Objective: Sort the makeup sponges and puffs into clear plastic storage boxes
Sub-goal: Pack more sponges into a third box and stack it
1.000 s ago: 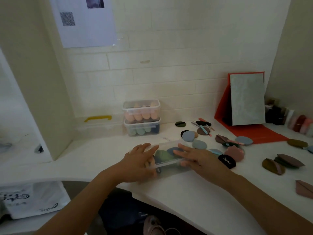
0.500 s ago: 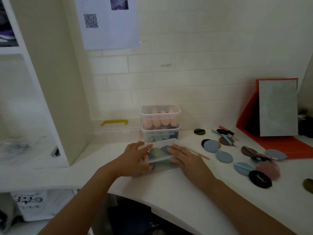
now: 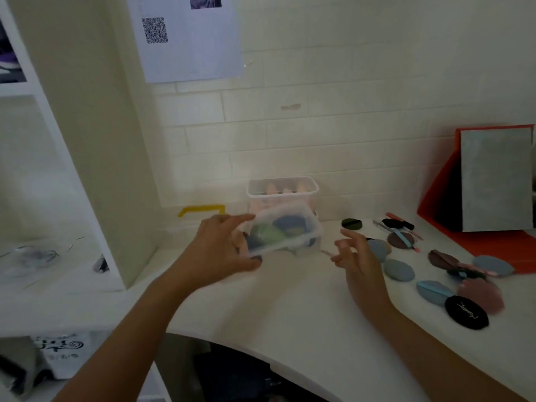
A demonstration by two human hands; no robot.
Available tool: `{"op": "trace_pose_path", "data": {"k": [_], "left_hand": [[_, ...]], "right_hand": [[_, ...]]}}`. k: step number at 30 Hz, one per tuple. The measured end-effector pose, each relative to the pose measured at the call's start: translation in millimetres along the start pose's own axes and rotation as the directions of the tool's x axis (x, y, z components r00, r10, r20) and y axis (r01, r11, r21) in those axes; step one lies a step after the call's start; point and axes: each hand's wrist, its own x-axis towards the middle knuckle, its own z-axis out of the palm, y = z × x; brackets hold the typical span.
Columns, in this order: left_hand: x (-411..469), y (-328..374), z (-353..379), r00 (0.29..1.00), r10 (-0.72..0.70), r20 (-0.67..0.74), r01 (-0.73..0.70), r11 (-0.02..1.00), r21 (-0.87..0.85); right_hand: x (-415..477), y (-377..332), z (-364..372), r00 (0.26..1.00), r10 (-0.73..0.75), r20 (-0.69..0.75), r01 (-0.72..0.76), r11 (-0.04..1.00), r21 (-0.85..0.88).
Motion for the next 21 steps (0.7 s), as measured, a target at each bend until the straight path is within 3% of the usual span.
{"op": "trace_pose_path", "data": {"k": [2,5,7,10,14,21], "left_hand": [[17.4,5.7,-19.6,0.999,0.023,-0.035,-0.024,1.000,-0.010],[55.9,21.6,-38.5,0.997,0.059,-0.043,-0.058,0.998,0.037],[83.5,34.2,-43.5,0.998,0.057,-0.031,-0.057,0.998,0.016],[120.1,42.6,-39.6,0.997,-0.016,0.077,0.025,0.992,-0.121],[156.6,35.1,-26.5,0.982,-0.064,0.180,0.083,0.992,-0.097],[180.3,8.4,-4.3,0.999,-0.044,-0.031,0.043,0.998,-0.039]], "right_hand": [[2.7,4.2,1.4,0.999,0.020,0.029,-0.016,0.994,-0.104],[8.1,15.7,6.1,0.981,0.058,0.185,0.019,0.921,-0.389],[10.7,21.4,9.5,0.954,0.101,0.282,0.049,0.875,-0.481],[13.6,23.7,7.4,0.939,0.100,0.329,0.067,0.886,-0.459],[17.4,27.9,5.3,0.932,0.053,0.358,0.119,0.889,-0.442],[23.3,34.0,6.4,0.925,0.040,0.379,0.141,0.887,-0.439]]}}
